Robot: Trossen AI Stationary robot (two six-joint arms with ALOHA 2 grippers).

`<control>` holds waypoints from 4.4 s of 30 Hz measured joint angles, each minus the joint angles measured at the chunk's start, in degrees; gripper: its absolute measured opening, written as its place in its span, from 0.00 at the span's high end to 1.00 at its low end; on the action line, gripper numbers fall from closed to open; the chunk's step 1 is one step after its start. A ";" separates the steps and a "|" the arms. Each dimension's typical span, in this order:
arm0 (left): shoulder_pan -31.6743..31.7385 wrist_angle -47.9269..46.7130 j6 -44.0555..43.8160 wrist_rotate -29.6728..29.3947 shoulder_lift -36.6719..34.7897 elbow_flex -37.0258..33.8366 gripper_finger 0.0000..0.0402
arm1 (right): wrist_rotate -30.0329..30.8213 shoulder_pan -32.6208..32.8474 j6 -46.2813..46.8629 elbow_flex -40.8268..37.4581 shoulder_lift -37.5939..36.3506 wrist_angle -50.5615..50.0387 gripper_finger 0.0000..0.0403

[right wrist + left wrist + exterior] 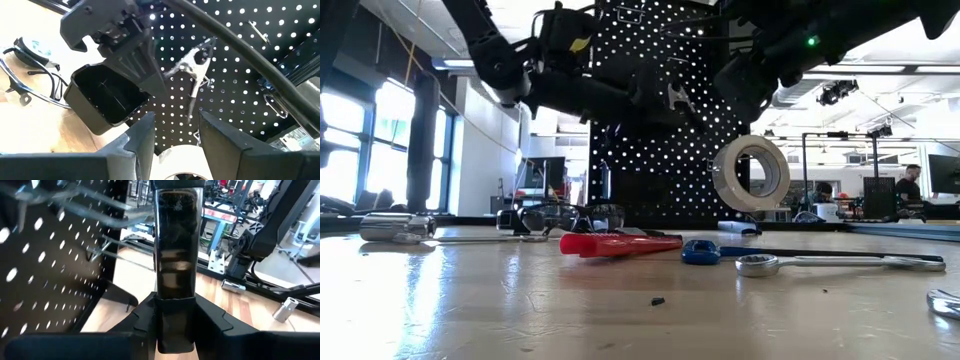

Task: Hang tools onto peg board
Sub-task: Hang the black spring clamp on the pegboard

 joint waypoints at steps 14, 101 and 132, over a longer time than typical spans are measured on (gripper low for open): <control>-0.78 -5.98 0.43 -1.03 0.00 1.54 0.80 | -0.10 0.00 0.62 0.00 0.00 -1.42 0.64; 0.40 -12.40 -0.30 -15.90 -2.37 1.50 0.59 | -4.39 0.05 24.08 0.02 0.00 -22.69 0.64; -2.26 -19.99 5.25 -22.83 -6.56 1.54 0.58 | -5.62 0.07 27.62 0.02 0.00 -23.21 0.64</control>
